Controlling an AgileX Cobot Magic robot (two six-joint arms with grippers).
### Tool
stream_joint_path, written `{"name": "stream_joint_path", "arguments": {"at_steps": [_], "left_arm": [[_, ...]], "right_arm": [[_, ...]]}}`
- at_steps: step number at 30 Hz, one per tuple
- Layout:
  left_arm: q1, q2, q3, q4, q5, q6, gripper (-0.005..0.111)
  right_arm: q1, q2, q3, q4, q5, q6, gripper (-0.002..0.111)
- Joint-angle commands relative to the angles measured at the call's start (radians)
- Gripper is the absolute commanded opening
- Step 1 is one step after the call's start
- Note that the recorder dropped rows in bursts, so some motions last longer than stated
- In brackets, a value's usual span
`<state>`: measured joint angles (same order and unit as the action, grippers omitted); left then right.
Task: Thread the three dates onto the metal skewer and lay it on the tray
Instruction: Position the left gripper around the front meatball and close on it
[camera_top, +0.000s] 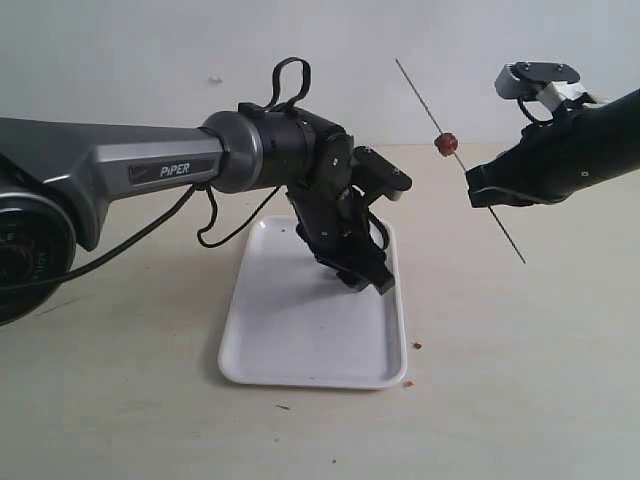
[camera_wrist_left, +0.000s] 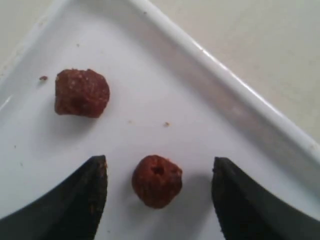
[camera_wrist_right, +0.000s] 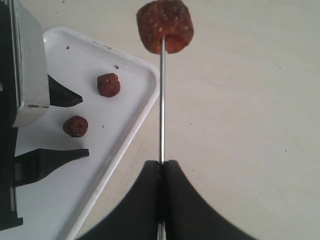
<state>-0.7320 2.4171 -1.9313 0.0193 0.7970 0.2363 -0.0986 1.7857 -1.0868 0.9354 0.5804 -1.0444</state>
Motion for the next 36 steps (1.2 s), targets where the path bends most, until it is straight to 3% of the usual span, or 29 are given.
{"name": "stream_joint_path", "arguments": {"at_steps": [1,36], "left_arm": [[0.000,-0.001,0.001,0.004,0.007,-0.006,0.061],[0.000,0.023,0.001,-0.006,0.002,-0.012,0.061]], "right_arm": [[-0.006,-0.005,0.003,0.007,0.000,-0.006,0.000],[-0.006,-0.005,0.003,0.013,-0.003,-0.009,0.000]]}}
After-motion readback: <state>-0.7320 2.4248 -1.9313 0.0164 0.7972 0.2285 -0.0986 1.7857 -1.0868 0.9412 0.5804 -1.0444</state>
